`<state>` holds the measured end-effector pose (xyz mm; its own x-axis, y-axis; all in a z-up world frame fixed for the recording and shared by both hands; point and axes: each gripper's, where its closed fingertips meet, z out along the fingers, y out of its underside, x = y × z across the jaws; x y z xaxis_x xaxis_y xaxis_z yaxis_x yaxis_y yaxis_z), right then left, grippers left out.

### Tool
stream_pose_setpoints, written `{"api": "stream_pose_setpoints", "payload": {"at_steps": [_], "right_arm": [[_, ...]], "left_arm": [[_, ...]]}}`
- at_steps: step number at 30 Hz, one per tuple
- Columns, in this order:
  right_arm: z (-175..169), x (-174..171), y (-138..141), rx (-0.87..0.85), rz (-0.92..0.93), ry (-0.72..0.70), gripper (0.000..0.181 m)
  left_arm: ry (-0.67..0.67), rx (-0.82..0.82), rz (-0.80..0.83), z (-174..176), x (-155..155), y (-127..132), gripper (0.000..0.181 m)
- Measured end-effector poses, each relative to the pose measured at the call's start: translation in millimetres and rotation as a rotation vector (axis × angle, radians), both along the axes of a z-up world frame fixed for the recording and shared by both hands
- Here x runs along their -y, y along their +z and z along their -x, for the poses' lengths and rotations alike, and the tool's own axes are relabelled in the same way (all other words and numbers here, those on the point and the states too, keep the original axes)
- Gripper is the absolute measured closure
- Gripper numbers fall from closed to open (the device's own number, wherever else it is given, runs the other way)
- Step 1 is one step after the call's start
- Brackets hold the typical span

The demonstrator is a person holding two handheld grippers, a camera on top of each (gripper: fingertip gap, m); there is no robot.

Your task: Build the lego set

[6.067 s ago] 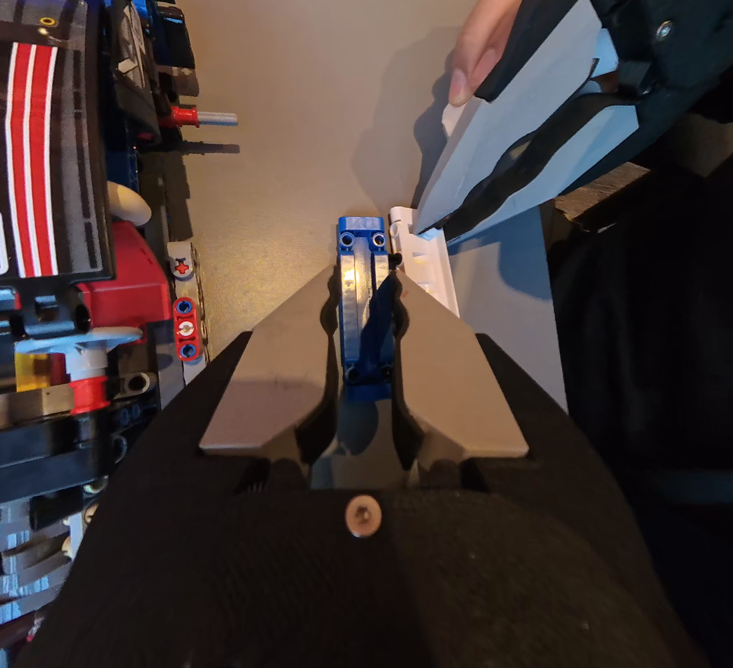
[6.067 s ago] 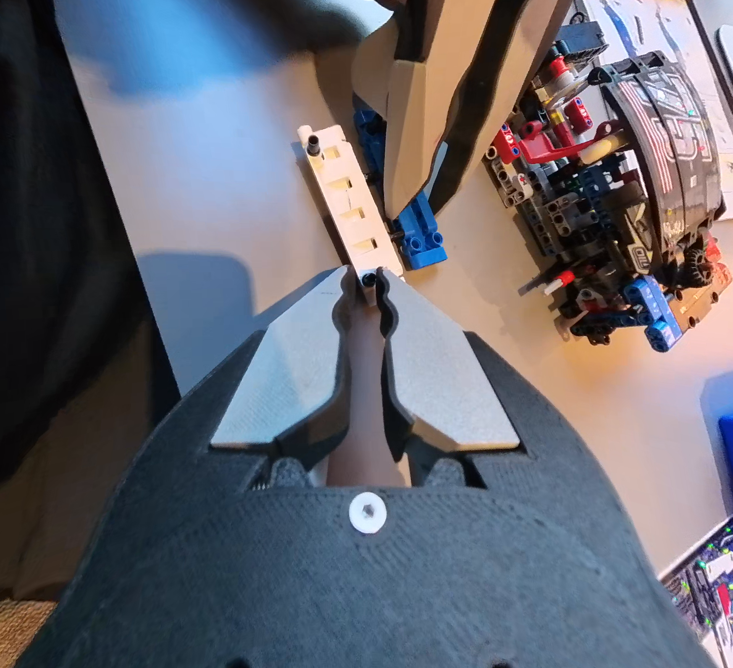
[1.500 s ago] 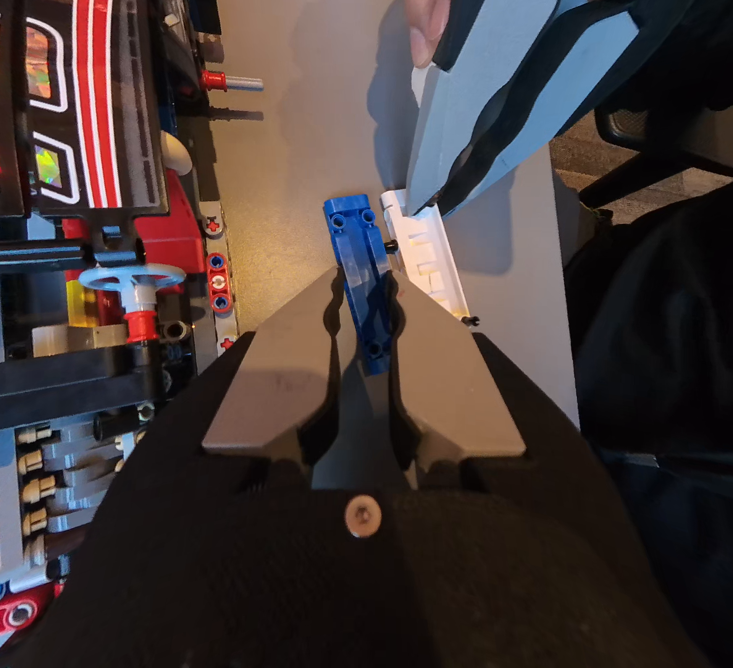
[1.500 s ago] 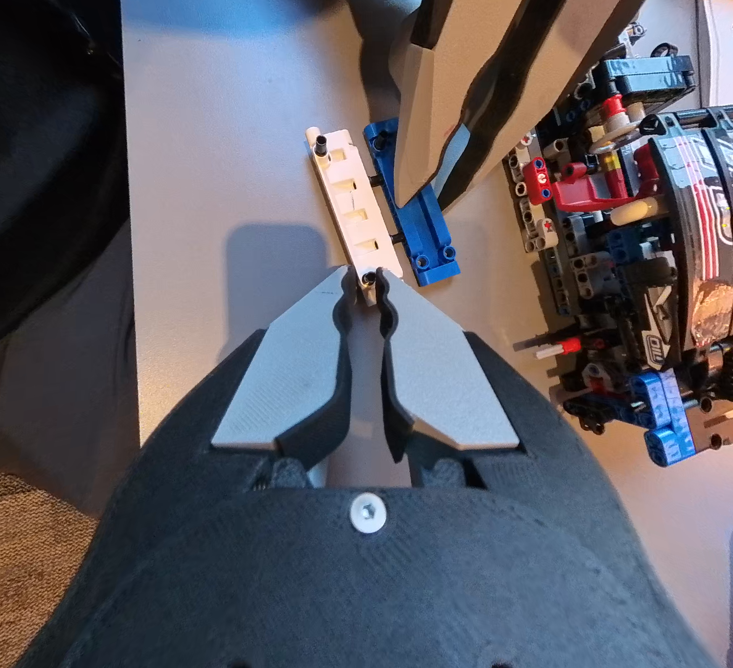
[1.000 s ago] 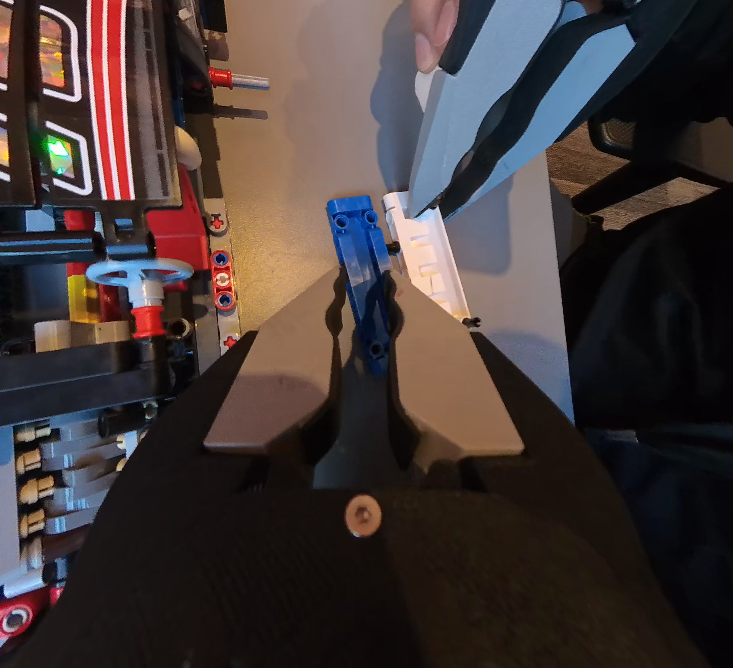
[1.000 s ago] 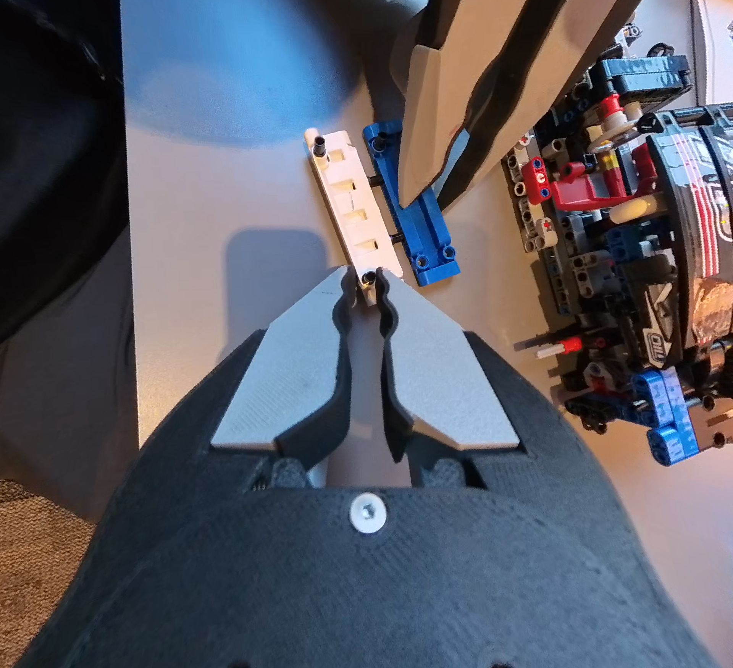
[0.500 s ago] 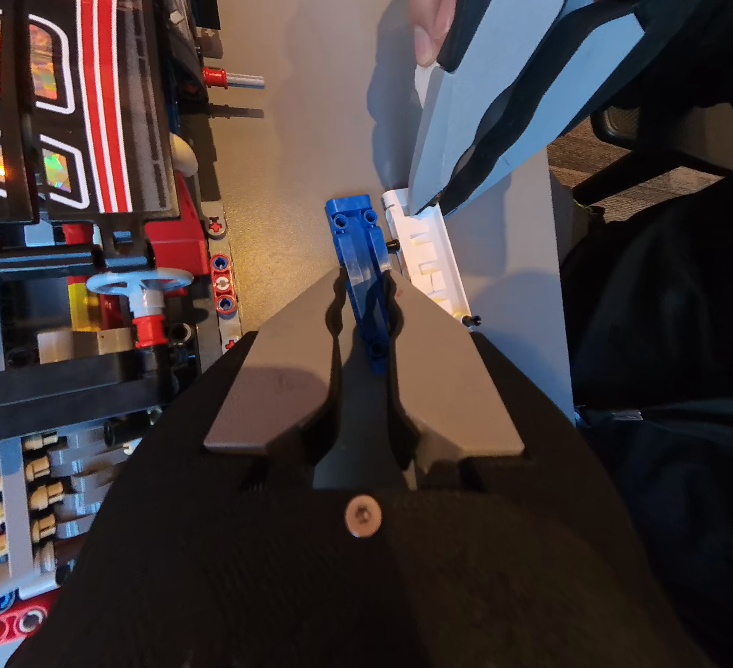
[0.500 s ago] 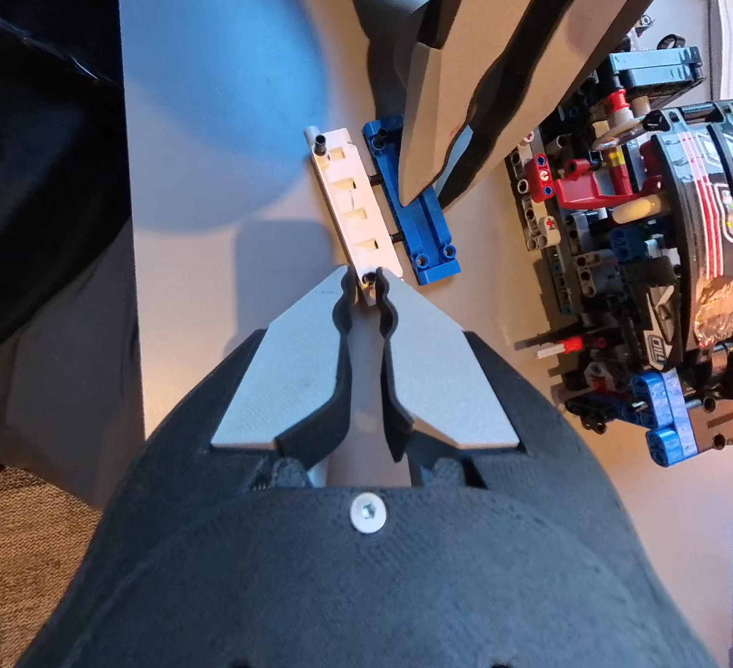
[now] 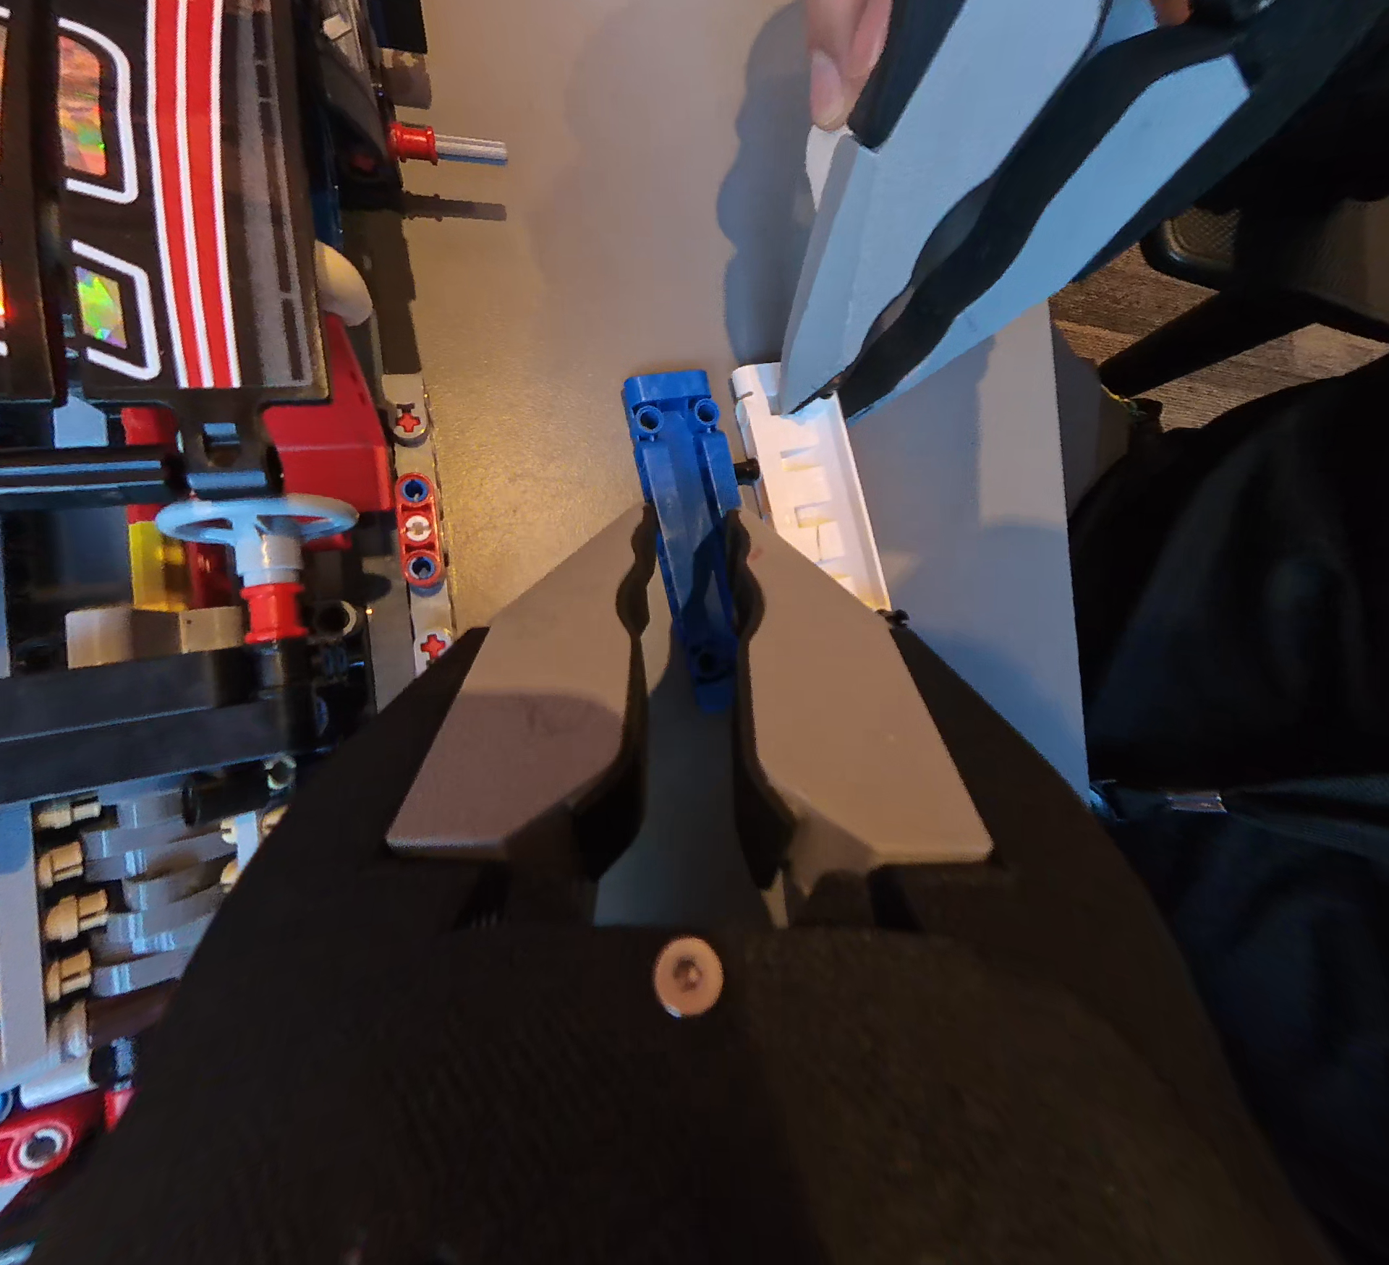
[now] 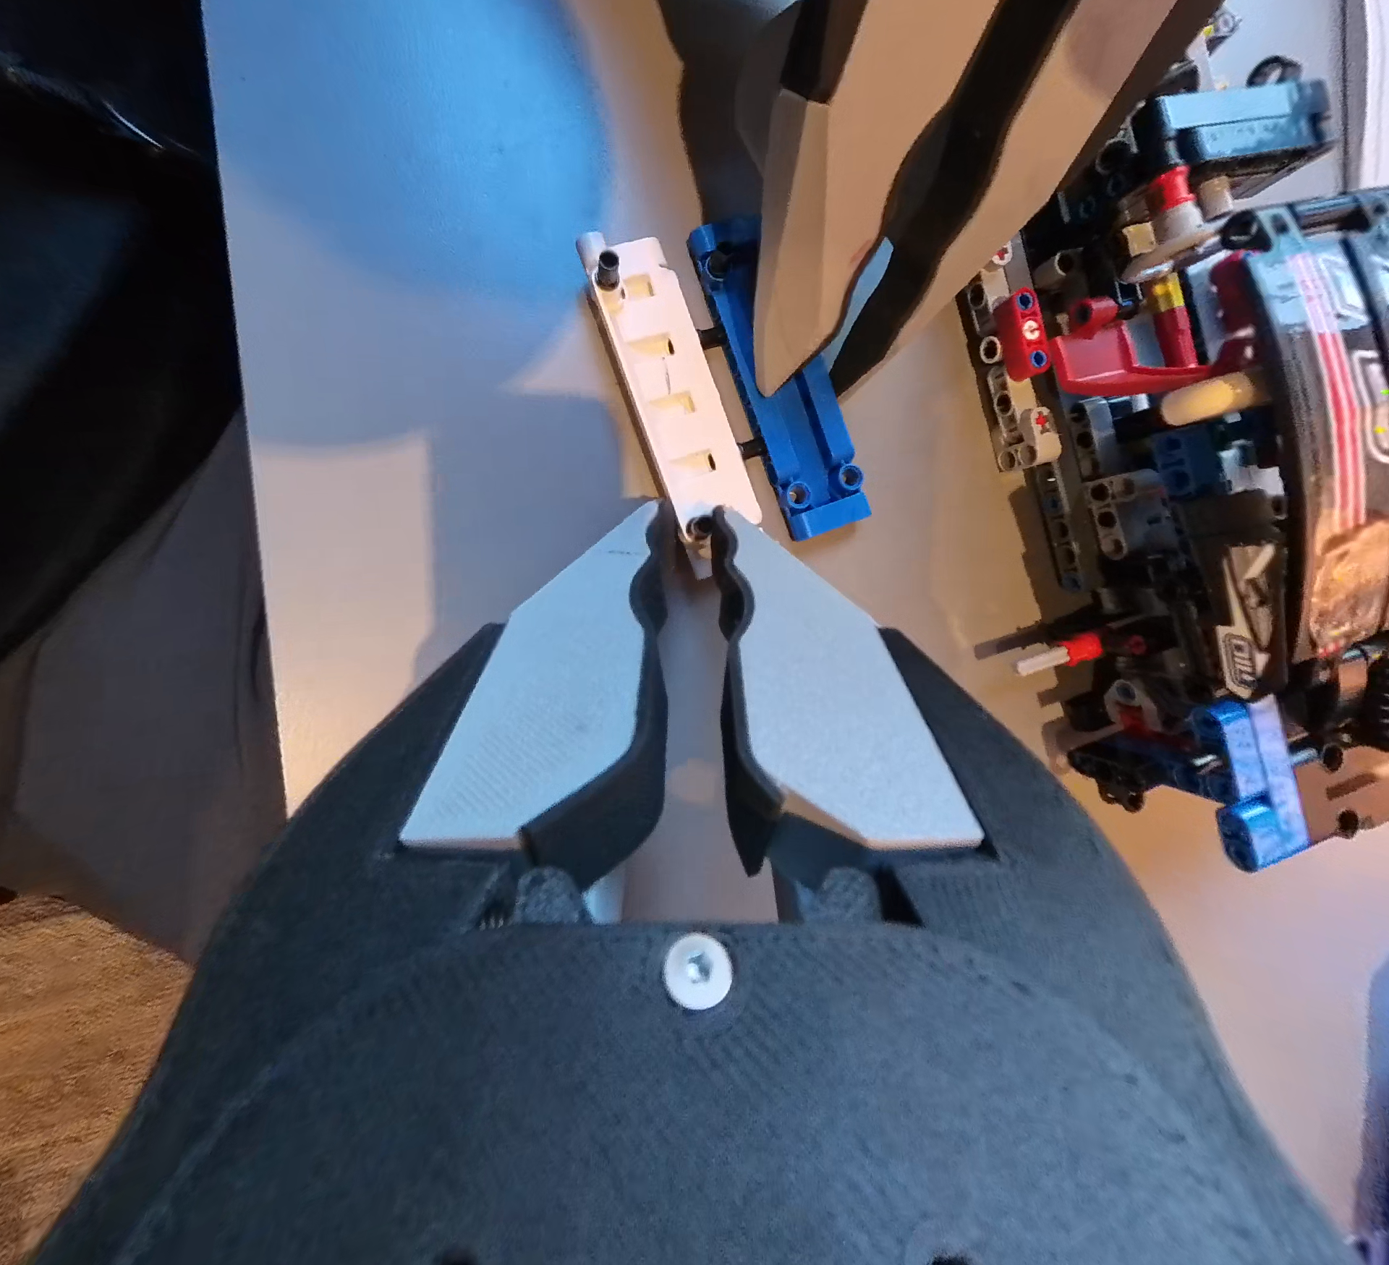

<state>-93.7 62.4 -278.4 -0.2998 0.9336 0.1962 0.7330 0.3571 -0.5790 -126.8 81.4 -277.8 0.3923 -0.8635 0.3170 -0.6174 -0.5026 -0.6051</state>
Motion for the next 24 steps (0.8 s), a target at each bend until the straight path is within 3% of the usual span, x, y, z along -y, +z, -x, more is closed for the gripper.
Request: {"api": "stream_pose_setpoints", "payload": {"at_steps": [7,12,24], "right_arm": [[0.3,1.1,-1.0,0.0,-0.081,-0.01,0.174],[0.6,-0.2,1.4,0.036,0.119,-0.054,0.174],[4.9,-2.7,0.3,0.1,0.019,-0.05,0.174]], "left_arm": [[0.041,0.019,-0.008,-0.4,-0.9,0.0,0.168],[0.042,-0.037,-0.08,3.0,-4.6,-2.9,0.176],[0.072,-0.099,-0.167,5.3,-11.2,-4.5,0.176]]}}
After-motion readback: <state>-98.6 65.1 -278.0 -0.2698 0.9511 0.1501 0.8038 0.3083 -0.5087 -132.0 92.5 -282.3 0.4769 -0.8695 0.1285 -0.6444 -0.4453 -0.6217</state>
